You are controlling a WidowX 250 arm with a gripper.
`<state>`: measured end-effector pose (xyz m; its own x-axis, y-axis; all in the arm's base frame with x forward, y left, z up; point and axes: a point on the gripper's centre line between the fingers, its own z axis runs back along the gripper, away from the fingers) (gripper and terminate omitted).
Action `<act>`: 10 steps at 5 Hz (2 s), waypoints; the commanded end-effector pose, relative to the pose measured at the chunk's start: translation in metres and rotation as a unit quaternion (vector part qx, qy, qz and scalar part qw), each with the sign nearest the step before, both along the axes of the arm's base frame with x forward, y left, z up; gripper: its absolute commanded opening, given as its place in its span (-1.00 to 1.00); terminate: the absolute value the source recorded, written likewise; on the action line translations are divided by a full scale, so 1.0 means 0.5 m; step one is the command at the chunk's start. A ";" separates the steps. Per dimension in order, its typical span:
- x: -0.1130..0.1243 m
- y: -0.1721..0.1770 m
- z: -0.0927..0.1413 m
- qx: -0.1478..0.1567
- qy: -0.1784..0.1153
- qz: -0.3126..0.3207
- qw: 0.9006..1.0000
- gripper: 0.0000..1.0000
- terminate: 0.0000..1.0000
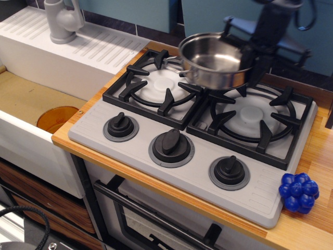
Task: Put pot or pan on stove and put blueberry in pot or pan
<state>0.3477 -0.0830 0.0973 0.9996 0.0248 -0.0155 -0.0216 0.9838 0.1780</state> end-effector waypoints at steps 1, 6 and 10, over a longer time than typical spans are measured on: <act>0.007 -0.101 0.047 0.000 -0.054 0.016 0.998 -1.00 -1.00; 0.026 -0.112 -0.064 -0.022 -0.107 0.001 0.994 -1.00 -1.00; -0.011 -0.127 0.076 -0.009 -0.048 0.007 0.999 1.00 -1.00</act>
<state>0.3355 -0.1416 0.1032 0.9990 0.0431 -0.0069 -0.0407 0.9779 0.2052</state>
